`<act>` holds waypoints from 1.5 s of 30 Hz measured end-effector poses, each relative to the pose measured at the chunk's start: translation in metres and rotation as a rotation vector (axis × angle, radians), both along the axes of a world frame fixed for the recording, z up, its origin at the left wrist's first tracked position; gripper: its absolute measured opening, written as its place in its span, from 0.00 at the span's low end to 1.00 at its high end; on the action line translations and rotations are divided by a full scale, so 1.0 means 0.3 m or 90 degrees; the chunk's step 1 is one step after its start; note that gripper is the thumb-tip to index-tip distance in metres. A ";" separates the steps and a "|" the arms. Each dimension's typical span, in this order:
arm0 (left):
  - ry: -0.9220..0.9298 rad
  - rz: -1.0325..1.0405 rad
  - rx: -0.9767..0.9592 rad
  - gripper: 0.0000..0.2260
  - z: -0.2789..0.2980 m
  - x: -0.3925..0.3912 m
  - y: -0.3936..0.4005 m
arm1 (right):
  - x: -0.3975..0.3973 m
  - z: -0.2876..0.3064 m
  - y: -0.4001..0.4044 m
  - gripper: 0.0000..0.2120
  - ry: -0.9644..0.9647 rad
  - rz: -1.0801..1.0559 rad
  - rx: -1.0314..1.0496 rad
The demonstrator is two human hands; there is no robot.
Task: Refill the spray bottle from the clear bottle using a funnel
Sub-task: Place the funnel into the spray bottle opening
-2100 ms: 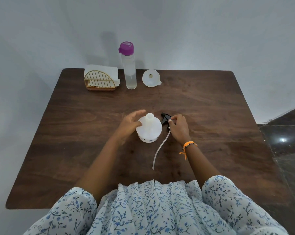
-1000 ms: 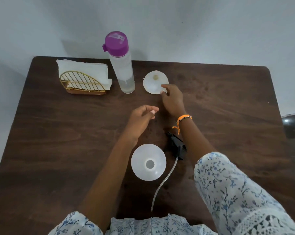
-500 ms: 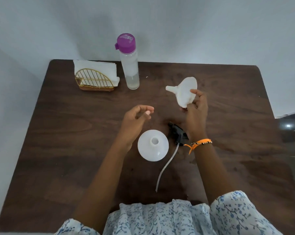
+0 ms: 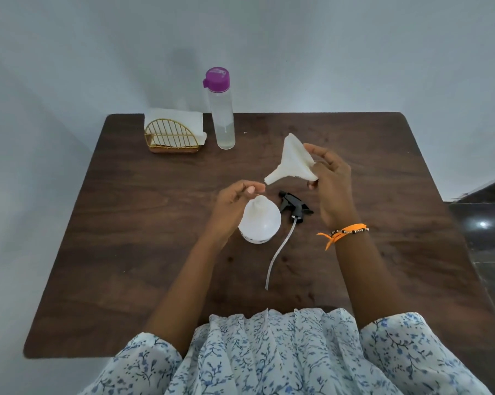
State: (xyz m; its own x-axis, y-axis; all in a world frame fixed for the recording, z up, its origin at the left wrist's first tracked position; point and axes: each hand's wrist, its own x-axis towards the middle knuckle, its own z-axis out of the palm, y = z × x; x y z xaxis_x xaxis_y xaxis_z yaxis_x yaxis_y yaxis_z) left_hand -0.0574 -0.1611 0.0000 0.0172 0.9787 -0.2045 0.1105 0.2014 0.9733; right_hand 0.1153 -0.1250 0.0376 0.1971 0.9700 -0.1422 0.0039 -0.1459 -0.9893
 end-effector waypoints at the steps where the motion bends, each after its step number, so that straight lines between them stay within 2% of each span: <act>1: -0.005 0.008 -0.004 0.10 -0.001 -0.001 -0.007 | -0.002 0.005 -0.009 0.20 0.002 0.006 0.002; 6: -0.021 0.023 -0.042 0.13 0.013 0.003 -0.028 | -0.027 0.020 -0.041 0.20 -0.006 0.025 0.005; 9: -0.024 0.003 -0.022 0.13 0.004 0.002 -0.038 | -0.045 0.019 -0.057 0.20 -0.015 0.031 0.013; 15: 0.010 -0.027 -0.032 0.17 -0.029 0.001 -0.025 | -0.073 -0.027 -0.050 0.21 -0.091 0.029 0.024; 19: 0.024 -0.042 -0.037 0.10 -0.047 0.005 -0.025 | -0.086 -0.021 -0.061 0.21 -0.168 0.039 0.052; 21: 0.042 -0.040 -0.011 0.13 -0.053 0.011 -0.025 | -0.085 -0.017 -0.063 0.20 -0.209 0.051 0.074; 24: -0.014 -0.026 0.040 0.18 -0.068 0.015 -0.034 | -0.091 -0.018 -0.068 0.20 -0.278 0.079 0.106; 28: -0.002 -0.021 0.034 0.13 -0.091 0.014 -0.031 | -0.102 -0.034 -0.076 0.19 -0.362 0.096 0.138; 40: 0.014 -0.037 0.065 0.11 -0.106 0.000 -0.035 | -0.103 -0.046 -0.102 0.19 -0.447 0.105 0.199; 45: 0.012 -0.053 0.060 0.12 -0.105 0.005 -0.038 | -0.098 -0.051 -0.111 0.20 -0.443 0.106 0.214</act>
State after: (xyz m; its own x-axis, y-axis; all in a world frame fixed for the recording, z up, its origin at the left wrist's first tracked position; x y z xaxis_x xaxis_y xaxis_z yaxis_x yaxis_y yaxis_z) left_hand -0.0558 -0.1726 -0.0314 0.0965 0.9889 -0.1128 0.1419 0.0985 0.9850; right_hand 0.0860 -0.1583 0.0224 -0.0176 0.9637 0.2662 0.6334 0.2168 -0.7428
